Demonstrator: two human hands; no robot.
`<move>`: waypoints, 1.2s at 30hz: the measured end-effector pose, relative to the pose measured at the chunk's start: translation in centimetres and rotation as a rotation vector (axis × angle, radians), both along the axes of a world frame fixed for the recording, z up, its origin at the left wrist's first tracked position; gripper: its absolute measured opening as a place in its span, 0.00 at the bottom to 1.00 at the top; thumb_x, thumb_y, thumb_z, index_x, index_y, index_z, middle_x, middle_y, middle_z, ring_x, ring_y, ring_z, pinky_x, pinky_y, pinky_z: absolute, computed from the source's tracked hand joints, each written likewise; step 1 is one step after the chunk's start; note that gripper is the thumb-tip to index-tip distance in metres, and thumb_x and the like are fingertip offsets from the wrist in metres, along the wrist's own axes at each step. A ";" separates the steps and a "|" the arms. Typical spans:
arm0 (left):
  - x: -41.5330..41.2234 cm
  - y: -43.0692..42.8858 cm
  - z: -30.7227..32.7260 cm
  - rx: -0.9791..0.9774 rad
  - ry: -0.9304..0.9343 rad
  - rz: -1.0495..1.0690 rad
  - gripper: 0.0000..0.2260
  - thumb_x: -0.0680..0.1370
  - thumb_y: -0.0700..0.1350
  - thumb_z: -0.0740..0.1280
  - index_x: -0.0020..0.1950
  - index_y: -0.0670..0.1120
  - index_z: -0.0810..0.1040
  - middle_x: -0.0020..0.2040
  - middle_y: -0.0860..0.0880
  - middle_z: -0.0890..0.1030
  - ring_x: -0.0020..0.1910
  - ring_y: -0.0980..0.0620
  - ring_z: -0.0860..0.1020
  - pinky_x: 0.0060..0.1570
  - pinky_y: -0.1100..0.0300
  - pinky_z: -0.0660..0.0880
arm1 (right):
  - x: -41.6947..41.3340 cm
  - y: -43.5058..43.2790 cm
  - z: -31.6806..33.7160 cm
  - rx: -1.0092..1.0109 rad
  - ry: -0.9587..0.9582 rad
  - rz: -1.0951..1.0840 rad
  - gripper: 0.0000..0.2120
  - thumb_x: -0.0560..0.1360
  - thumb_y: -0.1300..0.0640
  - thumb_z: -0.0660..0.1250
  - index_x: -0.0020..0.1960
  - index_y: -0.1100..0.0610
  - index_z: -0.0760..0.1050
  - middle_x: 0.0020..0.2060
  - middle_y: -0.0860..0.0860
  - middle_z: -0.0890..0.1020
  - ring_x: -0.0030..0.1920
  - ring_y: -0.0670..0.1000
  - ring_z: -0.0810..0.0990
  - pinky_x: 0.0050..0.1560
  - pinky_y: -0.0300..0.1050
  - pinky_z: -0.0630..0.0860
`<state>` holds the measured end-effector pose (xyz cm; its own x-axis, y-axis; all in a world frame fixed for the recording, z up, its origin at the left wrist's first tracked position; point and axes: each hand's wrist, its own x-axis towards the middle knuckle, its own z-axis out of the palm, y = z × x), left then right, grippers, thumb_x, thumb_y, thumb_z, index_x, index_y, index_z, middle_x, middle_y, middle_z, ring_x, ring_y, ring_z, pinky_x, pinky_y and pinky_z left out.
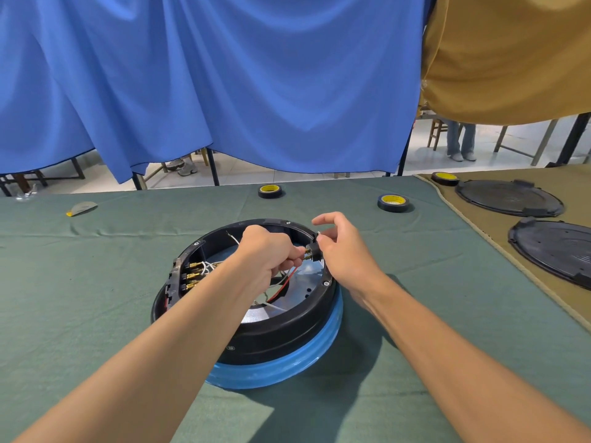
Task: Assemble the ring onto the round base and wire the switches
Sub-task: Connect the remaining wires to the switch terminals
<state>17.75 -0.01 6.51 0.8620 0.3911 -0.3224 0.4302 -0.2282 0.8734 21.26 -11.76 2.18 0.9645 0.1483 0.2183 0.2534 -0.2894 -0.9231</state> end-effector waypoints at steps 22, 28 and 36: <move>-2.0 0.6 -1.7 1.137 -0.493 -0.174 0.10 0.80 0.47 0.61 0.52 0.45 0.80 0.51 0.47 0.81 0.54 0.44 0.75 0.51 0.52 0.69 | -0.7 4.2 -0.3 -0.265 -0.070 -0.421 0.12 0.80 0.56 0.58 0.62 0.55 0.71 0.61 0.54 0.74 0.60 0.55 0.68 0.59 0.47 0.65; -4.3 2.7 -5.1 1.374 -0.745 -0.337 0.22 0.80 0.59 0.55 0.53 0.46 0.82 0.44 0.51 0.84 0.47 0.47 0.79 0.46 0.52 0.73 | 0.3 -1.9 -1.2 -0.439 -0.225 -0.364 0.11 0.80 0.57 0.57 0.53 0.57 0.78 0.53 0.56 0.80 0.56 0.58 0.70 0.57 0.50 0.67; -2.3 -0.3 -6.5 1.582 -0.813 -0.126 0.10 0.74 0.52 0.70 0.40 0.46 0.79 0.30 0.51 0.77 0.32 0.48 0.77 0.33 0.56 0.70 | 0.0 -6.5 -3.6 -0.938 -0.316 -0.264 0.11 0.78 0.48 0.64 0.51 0.55 0.78 0.47 0.53 0.80 0.50 0.55 0.75 0.49 0.49 0.72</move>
